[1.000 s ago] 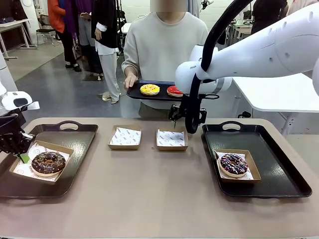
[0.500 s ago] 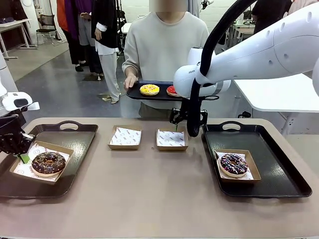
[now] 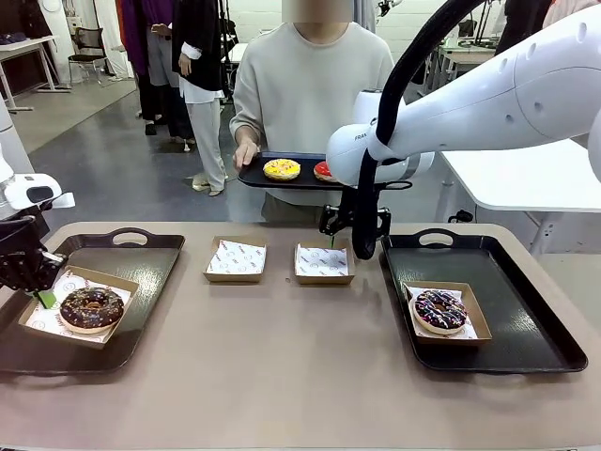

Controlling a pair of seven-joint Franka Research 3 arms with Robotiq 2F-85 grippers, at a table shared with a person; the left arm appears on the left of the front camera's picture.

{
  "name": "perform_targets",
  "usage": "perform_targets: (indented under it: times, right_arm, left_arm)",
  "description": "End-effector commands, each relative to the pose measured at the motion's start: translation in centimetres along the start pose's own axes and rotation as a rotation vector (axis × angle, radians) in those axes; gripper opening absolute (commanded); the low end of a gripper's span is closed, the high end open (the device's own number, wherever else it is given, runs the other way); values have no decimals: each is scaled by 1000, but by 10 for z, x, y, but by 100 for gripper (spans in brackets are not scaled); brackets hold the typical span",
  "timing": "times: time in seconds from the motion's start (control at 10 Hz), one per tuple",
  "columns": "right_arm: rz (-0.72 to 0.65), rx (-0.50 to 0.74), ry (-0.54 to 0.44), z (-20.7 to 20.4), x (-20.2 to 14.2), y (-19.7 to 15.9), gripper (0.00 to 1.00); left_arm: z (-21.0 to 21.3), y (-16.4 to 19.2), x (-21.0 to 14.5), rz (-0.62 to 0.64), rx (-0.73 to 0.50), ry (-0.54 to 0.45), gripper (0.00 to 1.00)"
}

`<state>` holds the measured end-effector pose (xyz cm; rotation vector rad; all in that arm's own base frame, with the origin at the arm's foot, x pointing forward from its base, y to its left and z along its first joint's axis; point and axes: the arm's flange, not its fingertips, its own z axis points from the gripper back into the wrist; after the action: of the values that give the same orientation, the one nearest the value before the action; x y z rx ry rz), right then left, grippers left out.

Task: Individually package the donuts and arrange them on the tray.
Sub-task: Place the picked Paper togo box on the Handle tray while simultaneously picking up another Paper togo box from the table with the other hand.

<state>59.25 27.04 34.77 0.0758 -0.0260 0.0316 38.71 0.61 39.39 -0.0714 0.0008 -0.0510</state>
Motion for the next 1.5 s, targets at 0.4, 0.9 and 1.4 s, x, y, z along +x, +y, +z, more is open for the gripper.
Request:
perform_targets:
  times: [0.4,0.9,1.4]
  right_arm:
    - [-58,-47,-59,-21,-5,-6,100]
    - [-71,-56,-41,-39,-1,-2,100]
    - [-71,-64,-48,-39,-1,0,100]
  left_arm:
    - [-7,-17,7,20,113,-46,1]
    - [-23,-15,10,8,108,-18,1]
    - [-26,-16,11,24,94,-14,1]
